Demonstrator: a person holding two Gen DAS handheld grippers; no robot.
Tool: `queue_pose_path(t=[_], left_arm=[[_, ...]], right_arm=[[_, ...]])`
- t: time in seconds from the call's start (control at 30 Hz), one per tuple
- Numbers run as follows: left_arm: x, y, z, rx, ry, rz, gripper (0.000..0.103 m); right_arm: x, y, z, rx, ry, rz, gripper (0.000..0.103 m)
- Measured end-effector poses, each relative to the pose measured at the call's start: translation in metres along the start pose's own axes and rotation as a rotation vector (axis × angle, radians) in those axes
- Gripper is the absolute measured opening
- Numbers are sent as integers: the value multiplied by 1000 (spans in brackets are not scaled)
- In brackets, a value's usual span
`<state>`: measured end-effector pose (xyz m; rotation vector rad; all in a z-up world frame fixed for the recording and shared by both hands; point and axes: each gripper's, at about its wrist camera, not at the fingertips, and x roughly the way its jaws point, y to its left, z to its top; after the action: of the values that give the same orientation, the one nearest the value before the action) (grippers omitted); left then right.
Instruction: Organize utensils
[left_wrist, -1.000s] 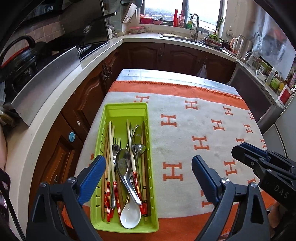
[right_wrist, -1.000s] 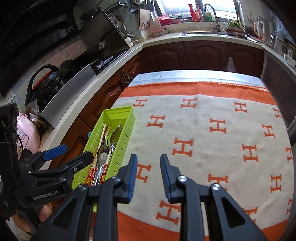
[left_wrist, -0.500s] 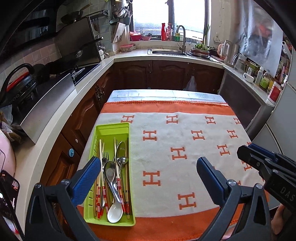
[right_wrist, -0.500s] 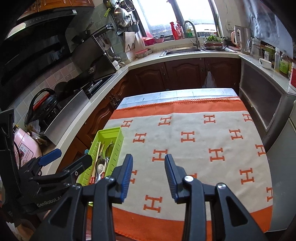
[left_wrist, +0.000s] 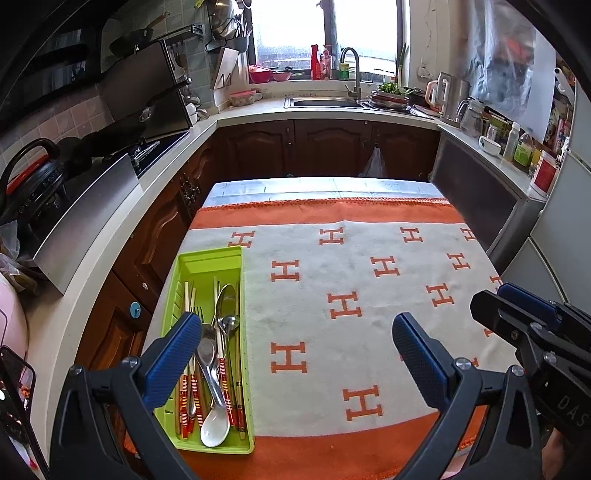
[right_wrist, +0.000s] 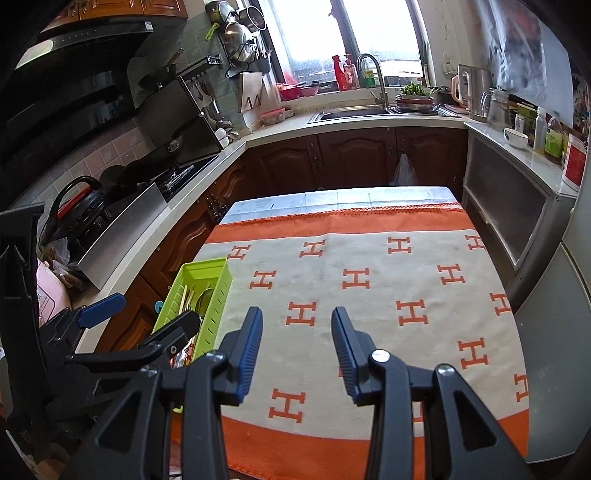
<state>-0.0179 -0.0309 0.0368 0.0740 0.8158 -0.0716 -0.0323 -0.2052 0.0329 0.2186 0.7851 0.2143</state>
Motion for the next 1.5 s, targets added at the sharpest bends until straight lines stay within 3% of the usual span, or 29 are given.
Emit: queue_pose_path(t=[1.5], left_arm=[[28, -5, 11, -25, 40, 2, 102]], right_arm=[[29, -13, 5, 16, 59, 20, 39]])
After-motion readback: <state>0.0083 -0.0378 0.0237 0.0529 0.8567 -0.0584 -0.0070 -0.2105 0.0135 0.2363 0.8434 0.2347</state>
